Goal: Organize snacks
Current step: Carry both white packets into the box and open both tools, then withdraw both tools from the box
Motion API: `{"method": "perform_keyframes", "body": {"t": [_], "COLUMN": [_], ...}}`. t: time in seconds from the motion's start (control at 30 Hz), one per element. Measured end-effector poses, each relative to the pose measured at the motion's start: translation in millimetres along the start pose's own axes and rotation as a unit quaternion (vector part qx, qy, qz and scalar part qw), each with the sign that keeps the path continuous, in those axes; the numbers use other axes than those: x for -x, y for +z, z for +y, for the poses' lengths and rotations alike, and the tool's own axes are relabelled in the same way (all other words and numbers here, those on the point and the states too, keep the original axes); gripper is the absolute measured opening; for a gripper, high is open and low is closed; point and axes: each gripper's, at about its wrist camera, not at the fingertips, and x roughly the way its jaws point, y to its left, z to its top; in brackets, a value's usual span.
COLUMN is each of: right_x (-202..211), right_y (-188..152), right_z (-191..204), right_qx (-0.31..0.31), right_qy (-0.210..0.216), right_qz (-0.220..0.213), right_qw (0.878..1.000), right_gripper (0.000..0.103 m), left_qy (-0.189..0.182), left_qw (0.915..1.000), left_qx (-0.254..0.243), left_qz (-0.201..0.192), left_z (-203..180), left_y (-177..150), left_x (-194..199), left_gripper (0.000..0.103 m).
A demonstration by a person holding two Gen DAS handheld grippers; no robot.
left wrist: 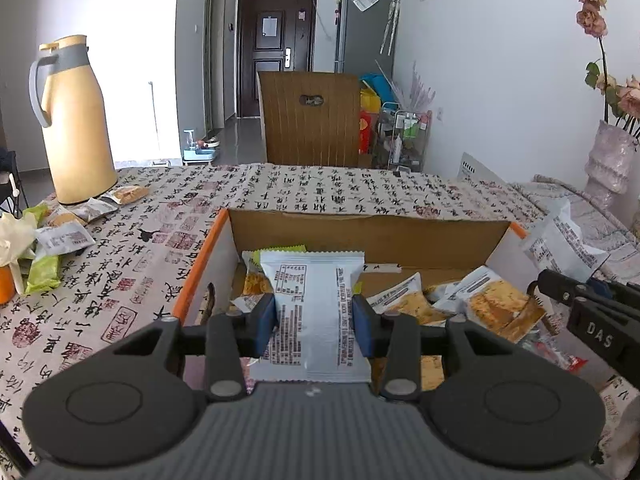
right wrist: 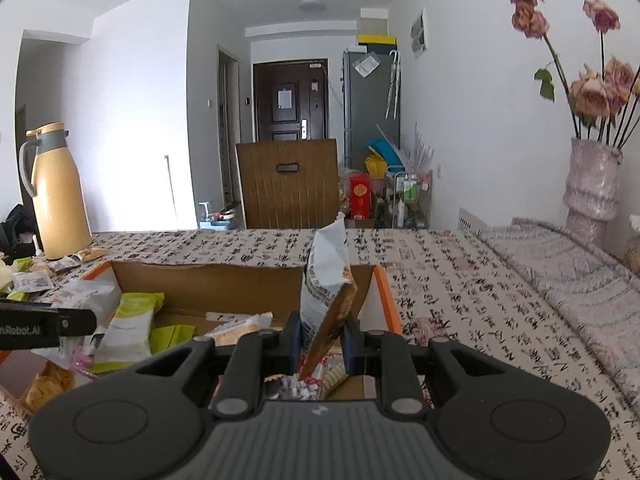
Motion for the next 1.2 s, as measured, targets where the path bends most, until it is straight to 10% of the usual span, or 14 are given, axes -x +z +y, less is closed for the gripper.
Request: {"method": "perform_keyframes", "body": {"t": [0.1,0.17,0.3,0.43,1.2], "right_x": [-3.7,-5.2,-0.6,5.0,91.0], "right_y": [-0.8,-0.8,-0.5,-0.3,2.5], "right_z": [-2.0,-5.2,-10.4,-15.2,-6.3], "right_qx": [-0.006,-0.011,-0.025,-0.043,-0.040], "right_qy": [0.005,0.005,0.002,0.011,0.022], "right_qz": [0.006,0.009,-0.001,-0.016,-0.040], "right_qw": [1.000,1.000,1.000,0.999,0.998], "right_gripper": [0.023,0.026,0.079,0.103,0.103], "left_qy": [-0.006,-0.004,0.008,0.003,-0.017], "left_qw": [1.0000,1.0000,0.9997,0.9996,0.9961], "left_qx": [0.003,0.004,0.012,0.012,-0.011], "left_qz": [0.005,0.000,-0.020,-0.024,-0.086], "left_z": [3.4,4.2,6.6,5.6,6.8], "left_y": [-2.8,-3.5,-3.9,-2.5,-12.2], "left_x": [-2.4,-1.2,5.9,8.8,105.7], "left_gripper": [0.046,0.072,0.098,0.103,0.103]}}
